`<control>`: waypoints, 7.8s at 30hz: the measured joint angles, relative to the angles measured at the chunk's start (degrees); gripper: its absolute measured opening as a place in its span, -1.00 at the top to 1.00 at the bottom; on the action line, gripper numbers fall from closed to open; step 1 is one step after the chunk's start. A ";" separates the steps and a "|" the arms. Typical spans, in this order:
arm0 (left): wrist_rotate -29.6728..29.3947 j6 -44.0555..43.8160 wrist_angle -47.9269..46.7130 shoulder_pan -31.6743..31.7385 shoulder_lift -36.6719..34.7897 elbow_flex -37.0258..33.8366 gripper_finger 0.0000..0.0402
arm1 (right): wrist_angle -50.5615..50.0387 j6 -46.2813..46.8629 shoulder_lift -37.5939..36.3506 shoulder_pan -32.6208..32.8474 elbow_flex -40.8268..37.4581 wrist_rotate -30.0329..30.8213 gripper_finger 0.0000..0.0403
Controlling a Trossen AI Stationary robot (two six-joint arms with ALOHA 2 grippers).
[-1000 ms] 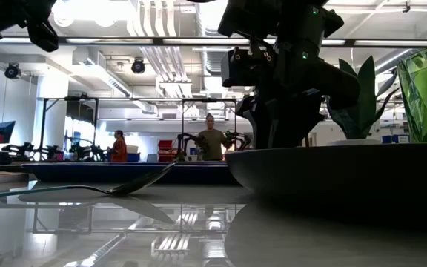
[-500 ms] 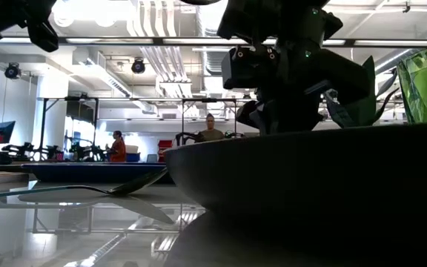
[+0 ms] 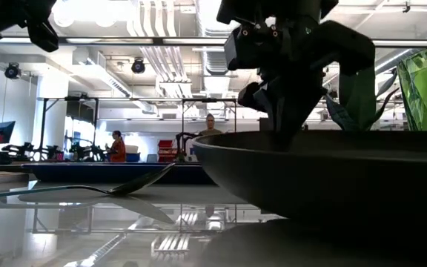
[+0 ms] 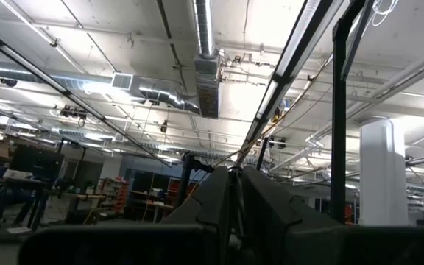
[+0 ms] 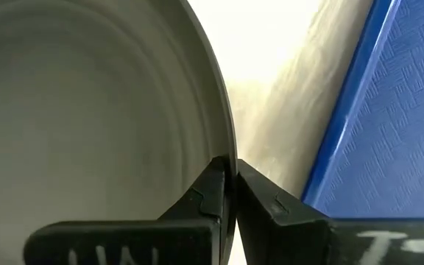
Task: Pick and place plate/cup/fork/spoon on tray
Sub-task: Put the black plate on the blue serving tray, then put the blue spoon to the left of the black plate on the blue serving tray
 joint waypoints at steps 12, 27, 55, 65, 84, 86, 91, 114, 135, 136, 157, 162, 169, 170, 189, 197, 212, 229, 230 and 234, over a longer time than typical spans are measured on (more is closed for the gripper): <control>0.00 -0.02 0.01 0.00 -0.06 -0.01 0.88 | -6.75 -0.16 -0.15 -2.79 6.76 -2.62 0.95; 0.01 -0.04 0.00 0.01 -0.04 -0.01 0.88 | -9.00 0.78 -4.01 -11.00 12.07 -11.19 0.96; -0.22 0.00 0.28 0.00 -0.07 0.01 0.88 | -1.80 -1.55 3.32 -36.01 17.30 5.93 0.96; -0.90 0.02 0.32 0.02 -0.07 0.04 0.88 | -1.68 -4.32 4.54 -36.01 17.20 11.97 0.96; -1.04 0.07 1.45 0.02 -0.07 0.04 0.88 | 1.25 -5.29 8.36 -36.01 17.20 18.91 0.44; -1.05 0.07 1.54 0.01 -0.07 0.04 0.88 | 1.15 -4.80 7.66 -35.99 17.20 18.88 0.37; -1.05 0.09 1.62 0.01 -0.07 0.04 0.88 | 0.77 -1.30 4.21 -34.35 17.20 17.53 0.32; -1.07 -0.06 1.92 0.00 0.02 -0.03 0.88 | 10.24 9.38 -2.75 -6.38 15.19 14.33 0.96; -1.07 -0.13 1.92 0.01 0.00 -0.07 0.88 | 20.52 7.54 15.85 -12.36 15.32 14.29 0.96; -1.07 -0.13 1.92 0.01 -0.01 -0.07 0.88 | 20.39 7.47 15.97 -12.38 15.35 14.30 0.96; -1.14 -0.49 1.62 0.02 0.09 -0.10 0.88 | 6.52 9.87 5.62 -10.10 15.13 16.27 0.96; -10.09 -6.77 -4.67 0.02 4.05 1.02 0.92 | 4.43 12.85 -1.92 -4.14 10.80 18.92 0.96; -4.19 -14.07 -4.93 -0.02 18.95 7.57 1.00 | 9.31 12.00 -12.88 2.92 1.74 19.03 0.96; -3.81 -15.09 -4.95 -0.09 21.67 8.78 1.00 | 11.45 11.45 -14.44 3.70 -0.19 19.10 0.96; -3.02 -42.25 -33.48 -8.01 54.55 37.66 1.00 | 50.39 5.30 -41.68 11.20 -38.75 20.91 0.96; 3.32 -66.52 -55.77 -10.96 67.08 51.43 1.00 | 56.49 2.77 -44.41 11.20 -42.81 20.89 0.96; 23.21 -85.18 -84.24 -12.18 92.44 70.06 1.00 | 56.45 -0.32 -43.95 11.42 -42.95 20.37 0.96; 18.40 -80.38 -87.16 -11.98 95.03 66.93 0.77 | 54.90 1.57 -43.95 11.42 -42.97 20.32 0.96; 18.36 -80.20 -86.15 -12.00 95.03 66.34 0.70 | 54.87 1.56 -43.95 11.42 -42.97 20.34 0.96; 15.83 -78.87 -81.26 -12.00 95.36 64.74 0.38 | 54.80 1.92 -43.95 11.42 -42.97 20.34 0.96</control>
